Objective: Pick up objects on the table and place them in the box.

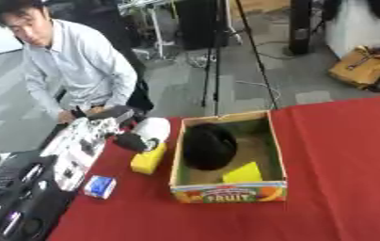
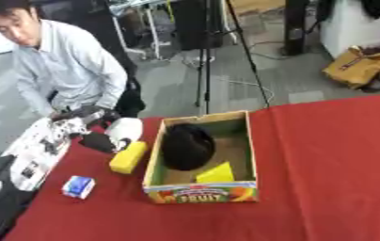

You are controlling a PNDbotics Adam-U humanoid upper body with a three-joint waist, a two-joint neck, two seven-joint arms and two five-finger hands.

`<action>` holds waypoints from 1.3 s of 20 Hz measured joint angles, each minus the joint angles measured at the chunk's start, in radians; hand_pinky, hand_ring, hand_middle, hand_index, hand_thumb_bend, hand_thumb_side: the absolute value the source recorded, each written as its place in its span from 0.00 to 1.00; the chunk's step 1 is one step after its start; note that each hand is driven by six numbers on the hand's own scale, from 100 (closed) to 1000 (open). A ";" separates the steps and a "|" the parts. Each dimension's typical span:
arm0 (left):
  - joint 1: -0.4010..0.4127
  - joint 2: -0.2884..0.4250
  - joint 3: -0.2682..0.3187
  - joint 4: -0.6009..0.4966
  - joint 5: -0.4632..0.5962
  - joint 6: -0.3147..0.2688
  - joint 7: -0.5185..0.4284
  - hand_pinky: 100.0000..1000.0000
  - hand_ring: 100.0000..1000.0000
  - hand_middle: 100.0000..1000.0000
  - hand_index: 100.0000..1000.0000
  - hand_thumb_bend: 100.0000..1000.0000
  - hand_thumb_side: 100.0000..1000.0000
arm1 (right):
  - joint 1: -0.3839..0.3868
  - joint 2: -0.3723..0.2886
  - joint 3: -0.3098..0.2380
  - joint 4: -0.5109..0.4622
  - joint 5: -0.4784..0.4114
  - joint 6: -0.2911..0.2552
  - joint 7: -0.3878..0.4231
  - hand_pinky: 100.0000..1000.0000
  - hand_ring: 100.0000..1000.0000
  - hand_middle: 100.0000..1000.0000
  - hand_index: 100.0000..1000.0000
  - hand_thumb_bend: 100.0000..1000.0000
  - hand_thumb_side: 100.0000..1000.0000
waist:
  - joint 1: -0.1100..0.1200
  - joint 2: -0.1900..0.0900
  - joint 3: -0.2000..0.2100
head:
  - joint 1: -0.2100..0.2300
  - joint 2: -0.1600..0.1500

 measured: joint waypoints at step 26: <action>-0.171 -0.160 0.044 0.245 -0.073 0.011 0.071 1.00 0.79 0.77 0.61 0.04 0.32 | -0.010 0.000 0.049 0.000 -0.017 0.000 0.000 0.72 0.68 0.53 0.51 0.00 0.92 | 0.009 0.000 -0.086 | 0.048 -0.020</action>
